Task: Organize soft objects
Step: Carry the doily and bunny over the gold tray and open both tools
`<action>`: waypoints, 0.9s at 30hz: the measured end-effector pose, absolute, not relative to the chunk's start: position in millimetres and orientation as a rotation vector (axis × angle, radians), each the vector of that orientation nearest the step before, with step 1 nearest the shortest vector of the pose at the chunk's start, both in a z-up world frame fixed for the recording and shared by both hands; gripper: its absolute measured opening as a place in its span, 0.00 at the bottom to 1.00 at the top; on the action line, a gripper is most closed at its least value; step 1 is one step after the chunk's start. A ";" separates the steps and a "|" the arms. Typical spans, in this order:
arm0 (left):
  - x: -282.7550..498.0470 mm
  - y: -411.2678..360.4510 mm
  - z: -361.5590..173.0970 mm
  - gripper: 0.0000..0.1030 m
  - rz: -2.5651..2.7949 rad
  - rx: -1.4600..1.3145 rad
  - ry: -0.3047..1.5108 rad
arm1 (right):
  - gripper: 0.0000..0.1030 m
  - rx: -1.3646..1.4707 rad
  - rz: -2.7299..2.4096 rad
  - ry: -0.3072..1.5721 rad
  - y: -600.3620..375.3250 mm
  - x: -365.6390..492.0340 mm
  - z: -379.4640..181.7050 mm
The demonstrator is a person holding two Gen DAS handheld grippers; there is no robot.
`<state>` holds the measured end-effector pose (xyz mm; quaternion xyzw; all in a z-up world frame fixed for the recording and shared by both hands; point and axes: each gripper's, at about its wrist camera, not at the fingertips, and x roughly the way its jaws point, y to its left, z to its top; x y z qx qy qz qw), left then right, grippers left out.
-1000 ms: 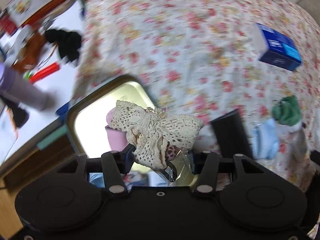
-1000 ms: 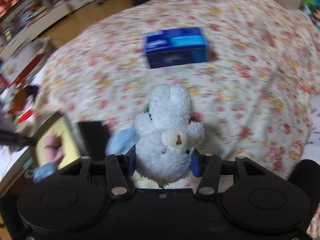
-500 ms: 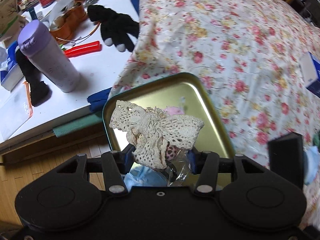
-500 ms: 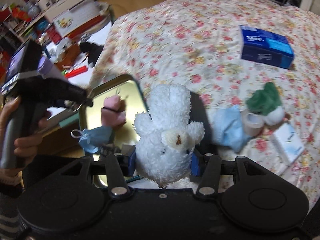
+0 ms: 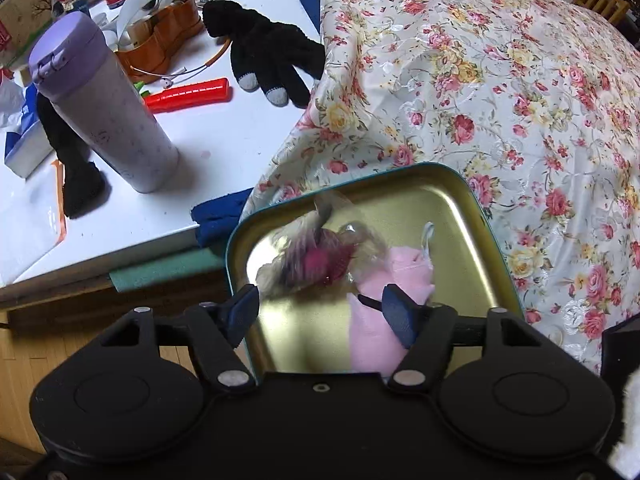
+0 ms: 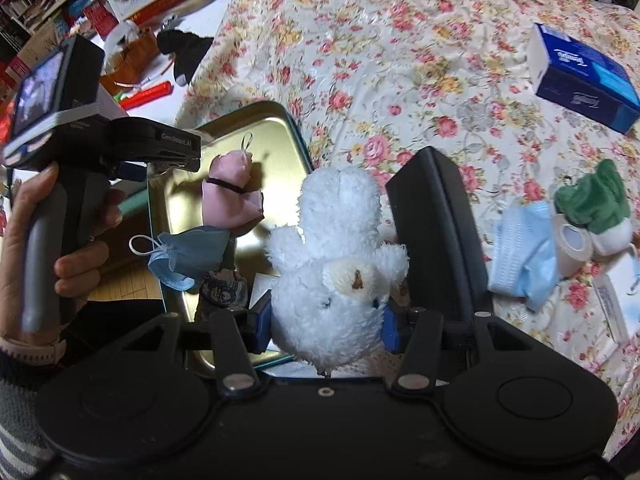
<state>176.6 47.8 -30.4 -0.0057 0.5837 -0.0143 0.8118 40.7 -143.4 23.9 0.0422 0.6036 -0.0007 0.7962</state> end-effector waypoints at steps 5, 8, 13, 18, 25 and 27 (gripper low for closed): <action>175.4 50.1 -24.8 0.77 -0.050 -0.028 1.221 | 0.49 0.078 0.009 1.331 -132.2 53.9 7.6; 175.1 47.2 -27.2 0.77 -0.054 -0.012 1.231 | 0.49 0.064 0.013 1.348 -125.1 61.9 -2.7; 171.8 44.1 -31.9 0.79 -0.055 0.022 1.248 | 0.50 0.076 0.020 1.389 -119.3 76.4 -19.2; 170.9 44.0 -32.0 0.80 -0.076 0.007 1.258 | 0.50 0.061 0.011 1.404 -114.7 86.0 -26.8; 171.6 44.1 -32.1 0.83 -0.074 0.001 1.262 | 0.55 0.068 0.011 1.397 -111.0 98.1 -26.6; 171.9 43.9 -32.6 0.83 -0.075 0.000 1.265 | 0.58 0.075 0.009 1.396 -111.5 99.1 -26.6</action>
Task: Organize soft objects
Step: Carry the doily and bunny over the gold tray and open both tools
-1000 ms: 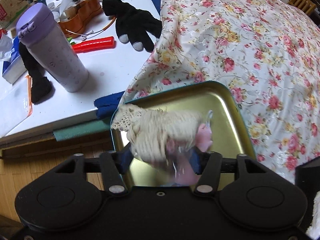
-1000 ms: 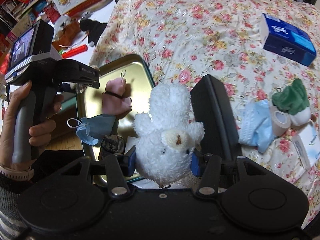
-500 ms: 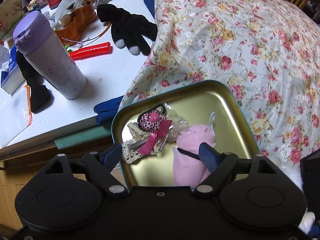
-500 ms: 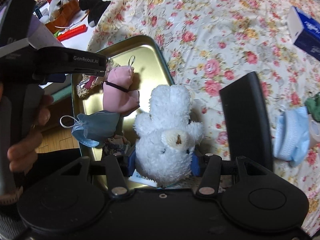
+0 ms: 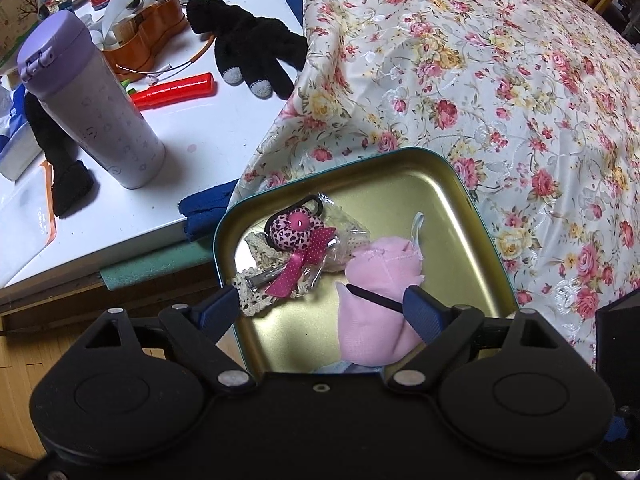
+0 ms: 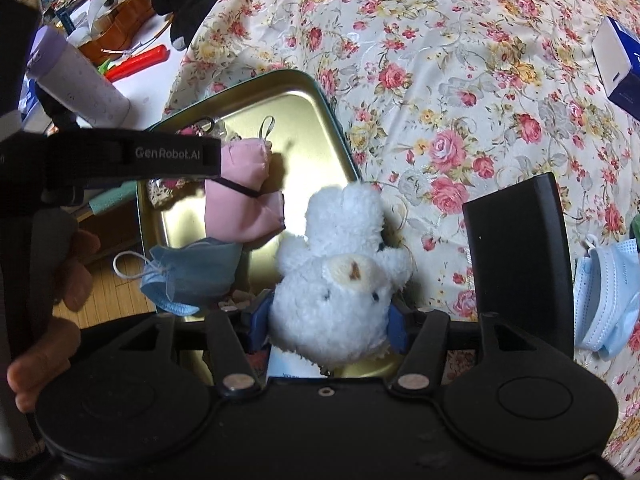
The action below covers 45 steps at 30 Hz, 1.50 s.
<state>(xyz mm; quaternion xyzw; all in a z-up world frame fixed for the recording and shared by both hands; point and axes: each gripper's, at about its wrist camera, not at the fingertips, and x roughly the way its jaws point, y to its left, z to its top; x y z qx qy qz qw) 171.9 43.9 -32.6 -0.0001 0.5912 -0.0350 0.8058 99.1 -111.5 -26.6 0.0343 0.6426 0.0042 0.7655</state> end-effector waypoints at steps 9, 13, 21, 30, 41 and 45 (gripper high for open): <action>171.1 41.9 -33.8 0.83 -0.082 0.000 1.271 | 0.64 0.078 -0.009 1.412 -115.5 94.2 -31.9; 171.4 42.1 -34.7 0.84 -0.085 -0.003 1.278 | 0.64 0.082 -0.013 1.419 -115.4 93.7 -32.0; 172.8 42.7 -38.8 0.84 -0.078 -0.006 1.295 | 0.68 0.085 -0.011 1.421 -114.1 92.6 -30.4; 175.0 41.9 -41.7 0.84 -0.076 0.000 1.308 | 0.71 0.079 -0.004 1.409 -111.1 84.5 -21.8; 176.2 40.1 -46.3 0.84 -0.091 -0.001 1.334 | 0.72 0.064 -0.005 1.399 -108.5 70.5 -8.9; 176.9 38.5 -50.9 0.84 -0.085 0.005 1.349 | 0.72 0.055 -0.008 1.402 -108.4 61.2 -4.9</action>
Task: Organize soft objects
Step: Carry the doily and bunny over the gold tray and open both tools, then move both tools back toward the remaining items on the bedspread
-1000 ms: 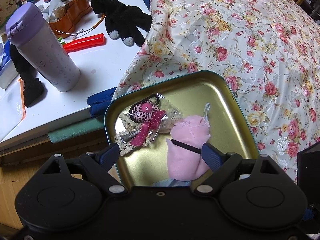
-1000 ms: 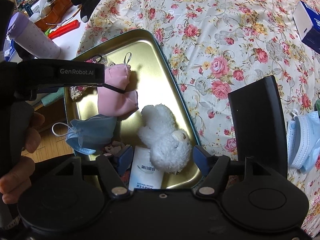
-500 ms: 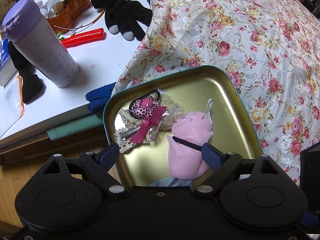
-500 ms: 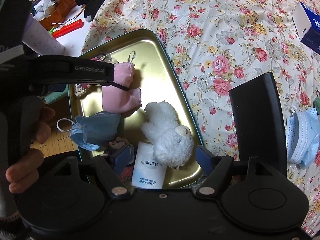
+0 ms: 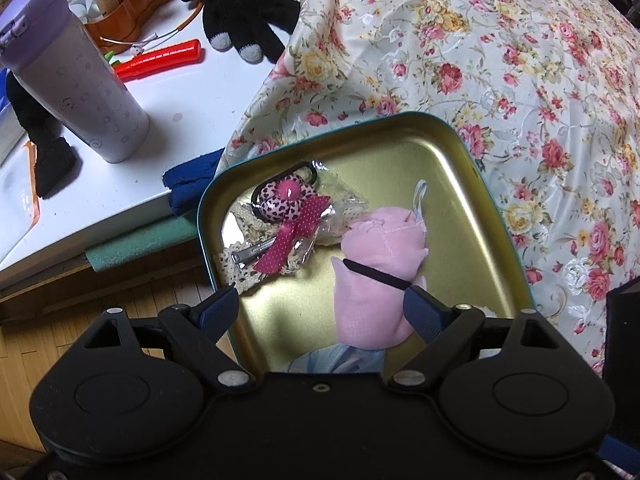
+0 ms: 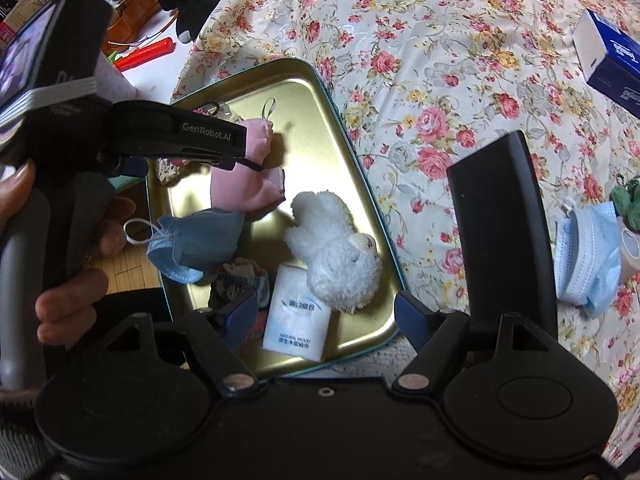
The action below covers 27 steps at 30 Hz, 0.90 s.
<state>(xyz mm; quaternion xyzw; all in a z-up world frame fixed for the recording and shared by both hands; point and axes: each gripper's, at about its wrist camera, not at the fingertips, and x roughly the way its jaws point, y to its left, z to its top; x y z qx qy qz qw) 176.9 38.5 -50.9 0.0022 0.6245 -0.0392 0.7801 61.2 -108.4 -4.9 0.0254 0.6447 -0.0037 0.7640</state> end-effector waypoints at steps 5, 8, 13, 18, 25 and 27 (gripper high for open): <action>173.7 32.9 -56.9 0.84 -0.064 0.054 1.349 | 0.72 0.051 -0.005 1.393 -110.7 45.2 4.2; 169.1 28.3 -60.1 0.85 -0.060 0.091 1.347 | 0.72 0.053 0.000 1.379 -114.8 34.2 12.5; 153.4 22.0 -51.4 0.85 -0.077 0.117 1.315 | 0.73 0.066 0.001 1.341 -127.6 10.9 29.8; 122.2 10.9 -38.3 0.85 -0.082 0.115 1.300 | 0.79 0.063 -0.014 1.312 -149.3 -19.0 38.9; 85.6 -21.6 -9.2 0.85 -0.131 0.170 1.254 | 0.79 0.093 -0.086 1.269 -203.2 -56.8 48.8; 77.7 -33.5 -1.0 0.86 -0.165 0.177 1.246 | 0.79 0.111 -0.129 1.254 -224.6 -64.3 51.1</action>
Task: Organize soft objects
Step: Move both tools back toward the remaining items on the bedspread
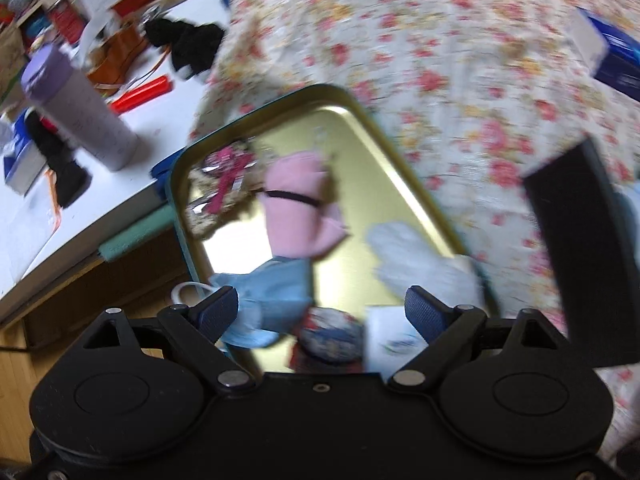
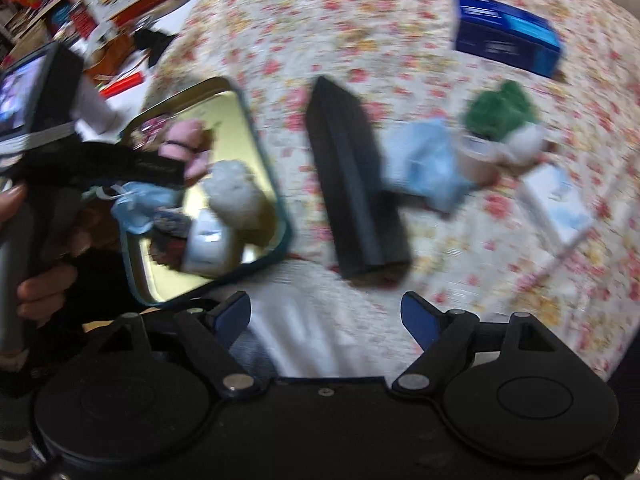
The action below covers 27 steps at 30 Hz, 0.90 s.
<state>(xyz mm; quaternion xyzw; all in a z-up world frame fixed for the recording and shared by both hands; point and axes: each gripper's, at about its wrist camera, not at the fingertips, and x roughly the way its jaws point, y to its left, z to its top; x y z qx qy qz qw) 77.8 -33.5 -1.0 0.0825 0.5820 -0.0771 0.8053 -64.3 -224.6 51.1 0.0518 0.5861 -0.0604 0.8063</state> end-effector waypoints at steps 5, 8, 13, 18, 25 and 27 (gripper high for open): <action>61.8 -69.1 16.3 0.87 -0.259 0.204 1.231 | 0.80 0.207 -0.273 1.220 -289.4 -75.0 57.0; 53.6 -91.1 25.3 0.87 -0.310 0.238 1.211 | 0.80 0.250 -0.380 1.203 -327.8 -77.9 56.9; 45.8 -124.0 36.3 0.87 -0.381 0.274 1.192 | 0.80 0.302 -0.503 1.184 -377.1 -76.1 52.8; 42.8 -150.7 43.0 0.87 -0.424 0.302 1.184 | 0.80 0.315 -0.532 1.185 -400.2 -63.2 42.7; 44.5 -178.8 46.1 0.87 -0.454 0.322 1.189 | 0.83 0.248 -0.516 1.214 -398.6 -35.2 20.6; 45.3 -185.6 46.2 0.87 -0.459 0.330 1.190 | 0.82 0.225 -0.520 1.223 -399.3 -27.9 12.1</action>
